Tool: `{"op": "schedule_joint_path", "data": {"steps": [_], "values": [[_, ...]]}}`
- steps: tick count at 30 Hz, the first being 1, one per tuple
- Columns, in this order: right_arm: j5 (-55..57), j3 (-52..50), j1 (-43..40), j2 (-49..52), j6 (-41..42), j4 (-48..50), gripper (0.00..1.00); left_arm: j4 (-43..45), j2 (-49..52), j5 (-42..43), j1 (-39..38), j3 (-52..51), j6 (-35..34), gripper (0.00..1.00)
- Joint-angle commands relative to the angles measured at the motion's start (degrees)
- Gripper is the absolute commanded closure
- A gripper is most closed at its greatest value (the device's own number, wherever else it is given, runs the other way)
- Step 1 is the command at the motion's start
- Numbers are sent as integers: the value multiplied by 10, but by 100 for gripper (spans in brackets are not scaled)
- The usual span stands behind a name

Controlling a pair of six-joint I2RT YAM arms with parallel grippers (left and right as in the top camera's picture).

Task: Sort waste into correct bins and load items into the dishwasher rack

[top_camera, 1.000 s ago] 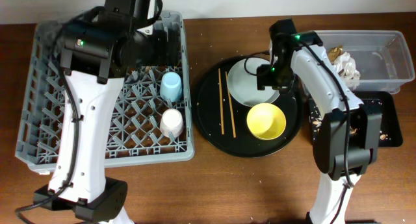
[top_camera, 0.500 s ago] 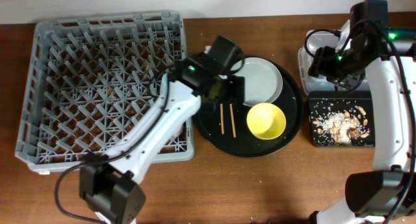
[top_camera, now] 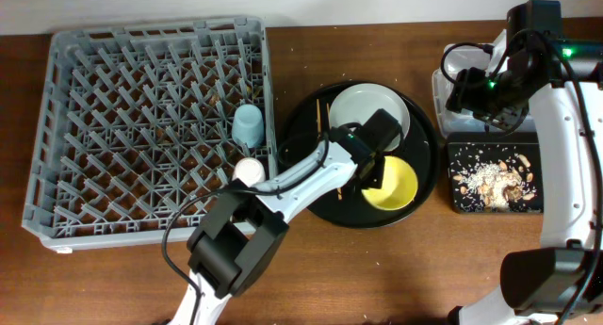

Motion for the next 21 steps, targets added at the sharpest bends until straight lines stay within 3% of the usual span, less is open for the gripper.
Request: {"op": "schedule_joint_path", "data": {"steps": [1,3,4,6,8,10,13,14,15,17,21], "values": [[3,1,0,3,1,0,20,-24,-2,-4,35,8,5,99],[3,1,0,3,1,0,2,-82,-32,-10,55,59,71,99],[3,1,0,3,1,0,2,-136,-73,-80,68,108,87,99],[3,1,0,3,1,0,1,-177,-136,-252,83,154,99,99],[3,1,0,3,1,0,1,-143,-188,-627,98,159,99,99],[3,1,0,3,1,0,2,-97,-159,-742,123,159,99,99],[3,1,0,3,1,0,2,-29,-74,-805,189,159,131,99],[3,1,0,3,1,0,1,27,-34,-837,211,159,184,99],[3,1,0,3,1,0,1,83,-1,-836,226,159,225,99],[3,1,0,3,1,0,1,145,42,-836,245,159,237,99],[3,1,0,3,1,0,2,181,90,-747,264,159,236,99]]}}
